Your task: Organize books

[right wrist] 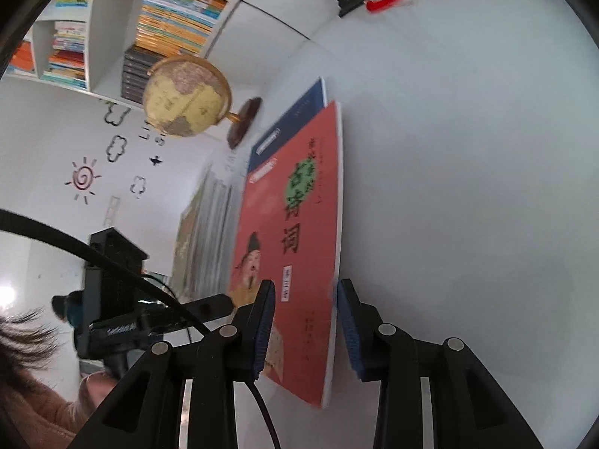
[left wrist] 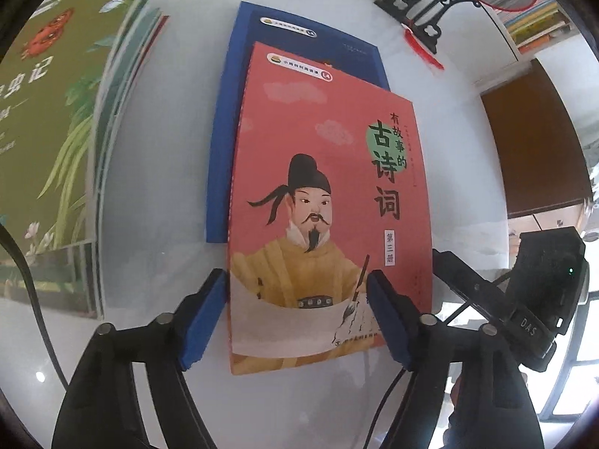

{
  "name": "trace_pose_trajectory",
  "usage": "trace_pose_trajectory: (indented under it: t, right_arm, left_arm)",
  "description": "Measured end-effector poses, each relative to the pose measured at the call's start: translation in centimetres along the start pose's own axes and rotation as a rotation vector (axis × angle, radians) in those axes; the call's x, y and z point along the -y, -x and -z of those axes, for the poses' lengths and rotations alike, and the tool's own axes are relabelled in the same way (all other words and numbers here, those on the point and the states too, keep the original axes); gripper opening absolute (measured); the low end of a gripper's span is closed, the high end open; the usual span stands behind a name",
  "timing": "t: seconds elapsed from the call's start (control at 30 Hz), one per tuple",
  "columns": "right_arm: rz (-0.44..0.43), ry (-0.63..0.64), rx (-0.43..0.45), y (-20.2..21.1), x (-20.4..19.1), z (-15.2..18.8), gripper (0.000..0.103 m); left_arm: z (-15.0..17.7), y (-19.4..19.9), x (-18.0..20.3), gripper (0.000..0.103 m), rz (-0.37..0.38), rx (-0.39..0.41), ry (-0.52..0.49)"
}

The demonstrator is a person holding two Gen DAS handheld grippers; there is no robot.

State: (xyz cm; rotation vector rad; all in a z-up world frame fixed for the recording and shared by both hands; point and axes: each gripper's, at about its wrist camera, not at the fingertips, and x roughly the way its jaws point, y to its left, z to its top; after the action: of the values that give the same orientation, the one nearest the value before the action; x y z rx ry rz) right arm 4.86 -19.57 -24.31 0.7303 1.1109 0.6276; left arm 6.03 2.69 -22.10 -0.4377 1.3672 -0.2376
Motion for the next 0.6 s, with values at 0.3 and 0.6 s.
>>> trace_pose_trajectory:
  t: [0.3, 0.6]
  right_arm:
    - [-0.188, 0.104, 0.044, 0.6, -2.1, -0.7, 0.037]
    - [0.192, 0.267, 0.023, -1.4, -3.7, 0.1, 0.015]
  left_arm:
    - [0.0, 1.2, -3.1, 0.040, 0.134, 0.039, 0.224]
    - [0.2, 3.0, -0.4, 0.040, 0.196, 0.111, 0.106]
